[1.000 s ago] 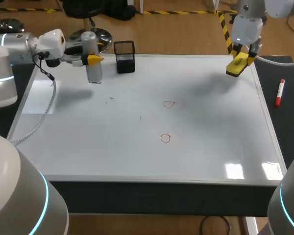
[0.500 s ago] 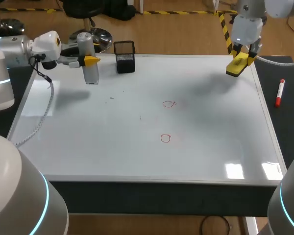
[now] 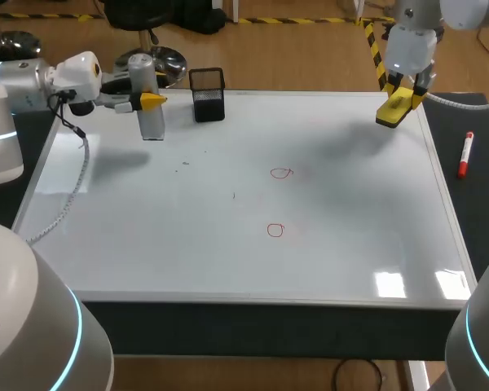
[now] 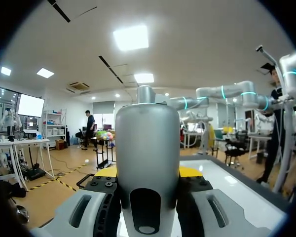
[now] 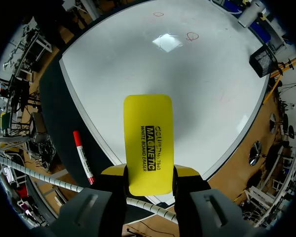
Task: Pick up the inspection probe, press it on each red-marked spot on the whiteboard one by one, put down the probe, pick up the eraser, and wipe off all the red marks.
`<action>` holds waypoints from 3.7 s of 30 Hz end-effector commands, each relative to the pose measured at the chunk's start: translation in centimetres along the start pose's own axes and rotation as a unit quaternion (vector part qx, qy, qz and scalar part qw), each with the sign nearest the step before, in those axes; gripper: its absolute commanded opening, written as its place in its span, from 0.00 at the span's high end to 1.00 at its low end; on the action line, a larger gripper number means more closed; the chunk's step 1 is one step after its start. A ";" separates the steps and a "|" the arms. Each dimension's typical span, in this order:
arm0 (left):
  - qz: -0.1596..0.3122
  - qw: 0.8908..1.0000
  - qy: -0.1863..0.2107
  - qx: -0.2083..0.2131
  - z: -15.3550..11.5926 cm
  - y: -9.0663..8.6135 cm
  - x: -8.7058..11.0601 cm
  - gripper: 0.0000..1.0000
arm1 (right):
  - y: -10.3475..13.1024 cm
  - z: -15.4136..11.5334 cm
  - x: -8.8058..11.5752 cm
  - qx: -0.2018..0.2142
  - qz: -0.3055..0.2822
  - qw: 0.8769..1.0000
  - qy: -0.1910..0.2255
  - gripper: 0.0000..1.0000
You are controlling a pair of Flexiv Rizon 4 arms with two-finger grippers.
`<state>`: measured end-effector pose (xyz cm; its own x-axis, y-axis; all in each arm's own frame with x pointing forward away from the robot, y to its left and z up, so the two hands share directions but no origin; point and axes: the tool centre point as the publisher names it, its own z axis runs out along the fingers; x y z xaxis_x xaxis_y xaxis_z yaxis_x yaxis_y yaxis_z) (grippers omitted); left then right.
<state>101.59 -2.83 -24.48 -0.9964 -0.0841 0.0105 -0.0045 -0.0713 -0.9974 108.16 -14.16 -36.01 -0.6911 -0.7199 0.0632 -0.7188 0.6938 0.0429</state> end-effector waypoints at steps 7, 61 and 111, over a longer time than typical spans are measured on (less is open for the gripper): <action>0.001 1.000 -0.003 -0.001 0.1 -0.2 0.2 1.00 | 2.4 -0.3 -2.1 0.003 -0.042 0.999 0.005 1.00; 0.001 1.000 -0.003 -0.001 0.1 -0.2 0.2 1.00 | 24.6 -0.5 -8.9 -0.028 -0.335 0.942 -0.015 1.00; 0.001 1.000 -0.003 -0.001 0.1 -0.2 0.2 1.00 | 30.8 6.7 -13.3 -0.046 -0.420 0.906 0.008 1.00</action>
<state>101.57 -2.83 -24.48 -0.9963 -0.0848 0.0105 -0.0044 -0.0713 -0.9974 94.45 16.55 -41.87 0.0971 -0.9951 -0.0172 -0.9816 -0.0986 0.1633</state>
